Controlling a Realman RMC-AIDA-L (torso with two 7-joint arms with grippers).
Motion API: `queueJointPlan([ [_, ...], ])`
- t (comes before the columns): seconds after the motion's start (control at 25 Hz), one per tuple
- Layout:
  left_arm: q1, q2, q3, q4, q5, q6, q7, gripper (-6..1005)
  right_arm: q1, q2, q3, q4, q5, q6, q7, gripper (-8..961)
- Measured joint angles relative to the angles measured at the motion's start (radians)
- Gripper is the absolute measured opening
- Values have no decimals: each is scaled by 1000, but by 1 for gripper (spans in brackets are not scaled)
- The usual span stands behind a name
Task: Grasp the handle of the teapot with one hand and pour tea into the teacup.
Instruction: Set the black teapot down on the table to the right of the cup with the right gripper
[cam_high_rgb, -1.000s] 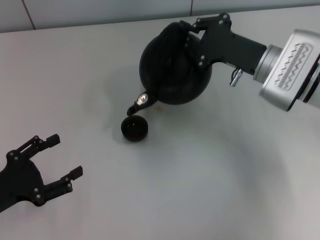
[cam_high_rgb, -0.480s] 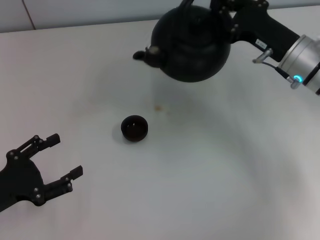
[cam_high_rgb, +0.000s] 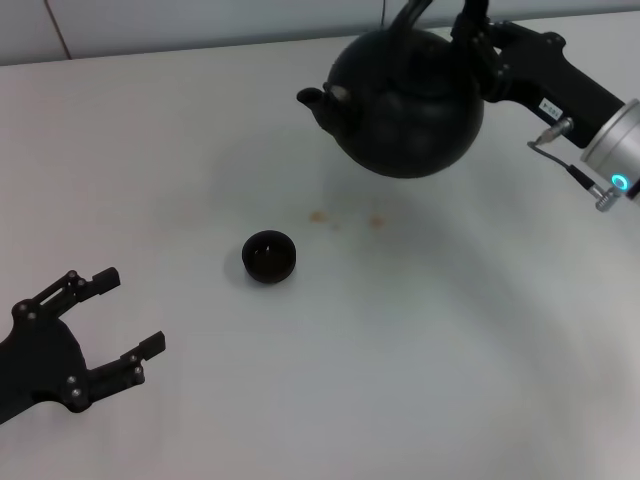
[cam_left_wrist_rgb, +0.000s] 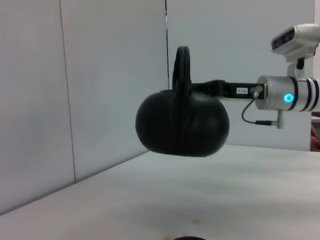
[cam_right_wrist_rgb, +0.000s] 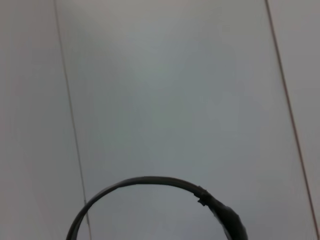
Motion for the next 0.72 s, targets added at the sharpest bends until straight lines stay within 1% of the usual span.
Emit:
queueJointPlan([
  [0.24, 0, 1, 3, 0, 0, 0, 0, 859, -36, 0, 0, 3, 1, 6, -4, 85],
  [0.44, -1, 2, 4, 1, 0, 0, -2, 859, -57, 0, -9, 6, -5, 40, -13, 83],
  [0.72, -2, 2, 6, 3, 0, 0, -5, 859, -56, 0, -26, 32, -13, 109, -65, 84],
])
